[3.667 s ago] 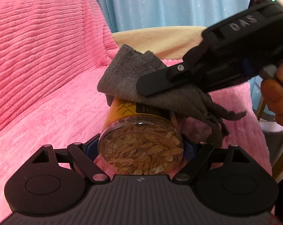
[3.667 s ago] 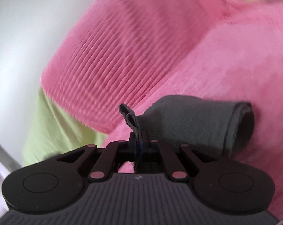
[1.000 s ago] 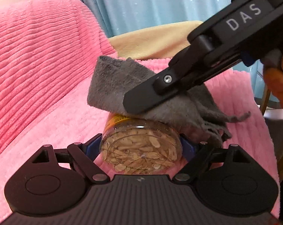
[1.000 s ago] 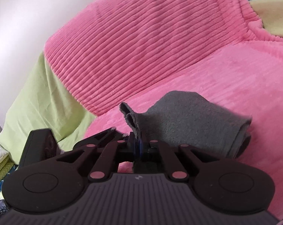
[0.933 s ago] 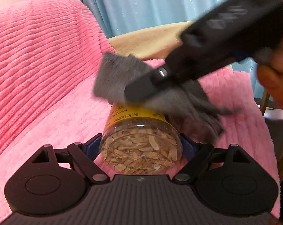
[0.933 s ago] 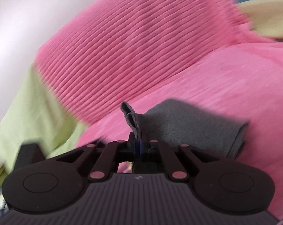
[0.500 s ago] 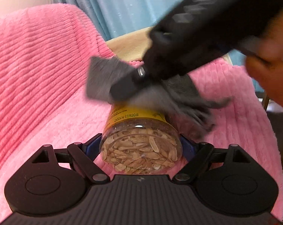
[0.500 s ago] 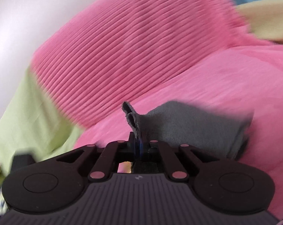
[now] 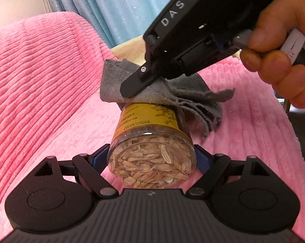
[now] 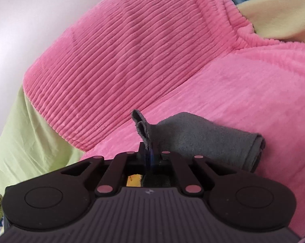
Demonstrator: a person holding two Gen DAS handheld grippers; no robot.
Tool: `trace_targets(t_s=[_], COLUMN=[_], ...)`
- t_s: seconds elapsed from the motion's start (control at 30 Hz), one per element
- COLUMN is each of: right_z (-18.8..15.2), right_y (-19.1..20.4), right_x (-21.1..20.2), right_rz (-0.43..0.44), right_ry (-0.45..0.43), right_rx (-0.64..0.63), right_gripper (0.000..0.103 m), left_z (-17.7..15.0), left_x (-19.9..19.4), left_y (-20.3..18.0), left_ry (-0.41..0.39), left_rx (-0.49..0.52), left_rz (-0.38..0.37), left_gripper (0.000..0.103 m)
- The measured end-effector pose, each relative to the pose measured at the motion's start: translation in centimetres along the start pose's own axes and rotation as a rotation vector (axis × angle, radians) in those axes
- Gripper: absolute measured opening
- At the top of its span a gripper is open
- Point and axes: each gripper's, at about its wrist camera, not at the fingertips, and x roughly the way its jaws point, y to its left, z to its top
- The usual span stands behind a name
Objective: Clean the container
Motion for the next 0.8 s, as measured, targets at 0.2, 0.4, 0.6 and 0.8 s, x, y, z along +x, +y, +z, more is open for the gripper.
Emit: trace_targets(t_s=[0.2,0.4,0.6,0.8], right_z=[0.4,0.2,-1.6,0.4], right_y=[0.4,0.3,3.0,-0.2], right_x=[0.0,-0.6,-0.1,-0.5], right_rz=[-0.006,-0.015,0.117,-0.023], right_ry=[0.003,0.003,0.128,-0.012], right_rx=[-0.026,-0.021,-0.128,-0.009], right_gripper=[0.001,0.002,0.001,0.001], left_z=[-0.9,-0.6,0.1,-0.1], left_x=[0.0,0.5,0.3,0.0], left_y=[4.9,3.8,0.4,-0.2], left_ry=[-0.014,0.0,0.012,0.009], left_rx=[-0.431,-0.327,-0.022,-0.003], left_rz=[-0.201,-0.157,-0.006,0.0], left_gripper=[0.085,0.084,0.084,0.084])
